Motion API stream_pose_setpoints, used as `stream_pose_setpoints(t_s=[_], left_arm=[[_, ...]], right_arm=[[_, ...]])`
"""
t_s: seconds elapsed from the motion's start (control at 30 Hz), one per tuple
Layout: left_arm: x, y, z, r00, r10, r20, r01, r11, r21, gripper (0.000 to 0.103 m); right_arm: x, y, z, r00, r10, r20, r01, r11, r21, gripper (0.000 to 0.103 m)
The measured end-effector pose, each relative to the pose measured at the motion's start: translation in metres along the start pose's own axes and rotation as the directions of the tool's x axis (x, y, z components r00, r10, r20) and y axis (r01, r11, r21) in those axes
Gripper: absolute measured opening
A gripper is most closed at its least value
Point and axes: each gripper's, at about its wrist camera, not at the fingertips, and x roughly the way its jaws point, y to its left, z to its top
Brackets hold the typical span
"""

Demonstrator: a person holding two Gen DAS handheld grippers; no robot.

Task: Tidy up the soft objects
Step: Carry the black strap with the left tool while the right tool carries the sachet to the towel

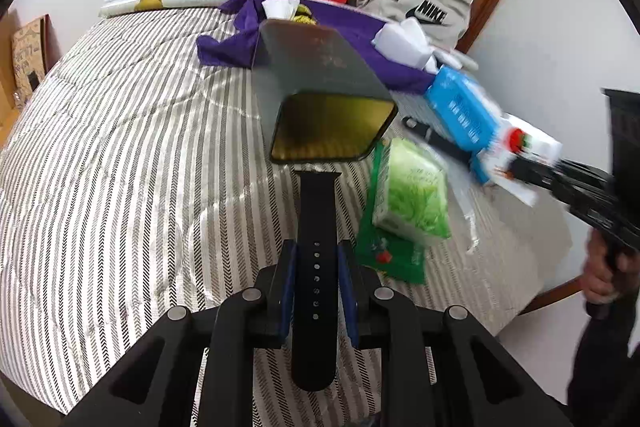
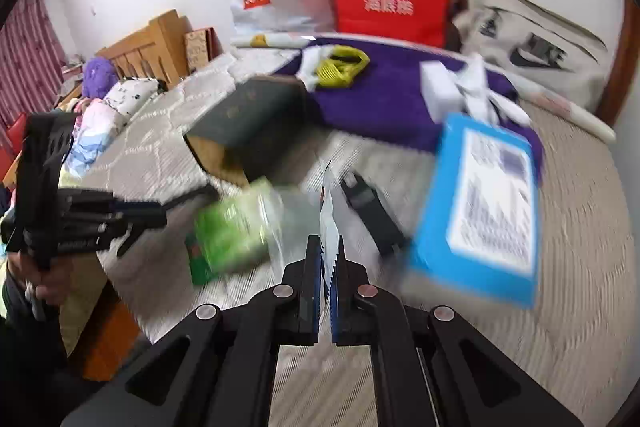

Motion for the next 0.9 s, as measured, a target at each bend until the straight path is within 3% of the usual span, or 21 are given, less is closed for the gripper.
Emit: stream_pose_setpoints(t_s=[0.23, 0.43, 0.9], left_arm=[[0.007, -0.009, -0.009, 0.998, 0.063, -0.003, -0.063, 0.998, 0.018, 0.02], [0.008, -0.019, -0.012, 0.992, 0.125, 0.013, -0.126, 0.991, 0.055, 0.02], [-0.006, -0.031, -0.015, 0.993, 0.119, 0.021, -0.12, 0.992, 0.044, 0.019]], right_arm=[[-0.02, -0.023, -0.042, 0.996, -0.081, -0.023, 0.082, 0.994, 0.069, 0.004], [-0.014, -0.042, -0.063, 0.99, -0.134, -0.053, 0.139, 0.983, 0.117, 0.004], [-0.016, -0.048, -0.079, 0.995, -0.095, -0.026, 0.098, 0.98, 0.172, 0.004]])
